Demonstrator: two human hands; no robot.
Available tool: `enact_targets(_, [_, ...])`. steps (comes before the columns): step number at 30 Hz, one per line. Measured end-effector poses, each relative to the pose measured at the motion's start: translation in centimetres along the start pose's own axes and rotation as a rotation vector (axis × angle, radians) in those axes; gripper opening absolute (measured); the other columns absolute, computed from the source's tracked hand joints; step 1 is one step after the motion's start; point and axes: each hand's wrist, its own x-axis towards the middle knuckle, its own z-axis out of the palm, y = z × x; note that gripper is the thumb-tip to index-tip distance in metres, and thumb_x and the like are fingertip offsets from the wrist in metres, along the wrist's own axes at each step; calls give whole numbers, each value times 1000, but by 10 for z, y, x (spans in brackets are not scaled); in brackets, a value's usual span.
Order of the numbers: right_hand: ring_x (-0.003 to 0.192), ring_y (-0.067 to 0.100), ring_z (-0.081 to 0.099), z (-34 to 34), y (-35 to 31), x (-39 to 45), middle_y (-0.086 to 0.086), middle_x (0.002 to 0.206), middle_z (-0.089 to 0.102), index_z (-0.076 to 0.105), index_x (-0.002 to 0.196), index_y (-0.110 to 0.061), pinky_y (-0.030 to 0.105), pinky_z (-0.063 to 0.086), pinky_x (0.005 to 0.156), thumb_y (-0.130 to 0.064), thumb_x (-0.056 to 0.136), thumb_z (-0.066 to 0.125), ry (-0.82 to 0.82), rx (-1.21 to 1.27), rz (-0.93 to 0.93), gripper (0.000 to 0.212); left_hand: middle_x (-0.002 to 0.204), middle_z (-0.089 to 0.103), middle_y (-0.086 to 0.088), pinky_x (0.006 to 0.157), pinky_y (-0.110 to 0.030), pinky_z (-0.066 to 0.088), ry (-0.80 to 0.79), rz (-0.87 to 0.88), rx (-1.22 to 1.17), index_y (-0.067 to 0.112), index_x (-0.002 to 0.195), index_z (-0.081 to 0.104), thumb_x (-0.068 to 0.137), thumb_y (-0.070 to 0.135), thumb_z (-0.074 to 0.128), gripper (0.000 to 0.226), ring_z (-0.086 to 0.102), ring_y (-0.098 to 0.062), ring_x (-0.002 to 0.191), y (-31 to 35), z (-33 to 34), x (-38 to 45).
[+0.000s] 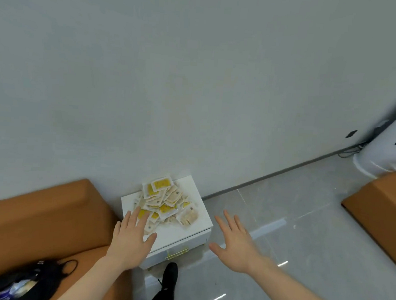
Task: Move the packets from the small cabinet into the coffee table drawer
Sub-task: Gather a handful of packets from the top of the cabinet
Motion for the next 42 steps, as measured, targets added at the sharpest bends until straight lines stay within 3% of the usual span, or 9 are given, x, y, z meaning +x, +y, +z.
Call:
enact_targets(8, [157,26,1,19,-9,132,-4,170,-5,5,162,-31,46,16,125,-60,95,51,-93,79,196,86,168,4,-5,123,-42,19,-192,52,25,24,160,13,99,47,44,72,7,-29,154,-45,-3,180])
enact_targets(12, [156,25,7,43,-3,187,-4,170,1,8,161,-31,43,23,124,-55,94,53,-131,105,228,84,167,-1,-6,121,-43,25,-324,42,76,22,160,10,93,39,51,80,5,-30,153,-60,16,254])
enact_targets(18, [155,22,11,96,22,287,-6,169,2,8,161,-31,42,29,121,-48,95,58,-201,104,260,84,167,-12,-2,116,-45,34,-384,57,131,24,160,0,83,18,60,98,-2,-30,154,-77,77,351])
enact_targets(25, [151,21,22,175,57,372,-5,168,9,7,161,-26,38,35,118,-47,92,66,-173,157,322,93,162,-28,2,122,-59,14,-422,91,158,31,157,-13,75,5,66,117,-16,-36,152,-89,151,417])
enact_targets(28, [147,22,30,204,64,392,-5,165,18,11,160,-25,38,38,116,-47,89,70,-155,189,339,95,164,-20,1,116,-60,29,-387,83,154,31,157,-11,77,8,68,115,-5,-37,152,-99,177,424])
enact_targets(31, [141,24,37,227,71,409,-4,161,26,15,159,-24,37,37,115,-43,86,75,-133,241,360,96,167,-8,2,103,-52,47,-282,82,110,33,158,-4,81,5,66,108,9,-34,151,-107,191,425])
enact_targets(35, [132,25,42,244,78,423,-2,147,41,28,153,-24,37,41,108,-38,82,78,-41,246,416,88,165,20,7,98,-46,50,-129,77,87,36,158,16,85,1,54,89,35,-29,141,-116,198,427])
enact_targets(38, [121,23,47,246,76,426,-5,131,51,42,140,-25,39,44,100,-38,80,76,-2,227,465,70,152,47,8,91,-42,53,-2,64,59,33,151,37,80,-5,57,83,55,-27,124,-120,193,430])
enact_targets(42, [108,22,56,243,79,420,-6,107,54,55,115,-21,36,46,89,-44,85,71,-62,204,464,41,142,57,9,82,-38,54,109,34,-1,33,143,49,79,-5,59,75,61,-26,116,-118,178,424])
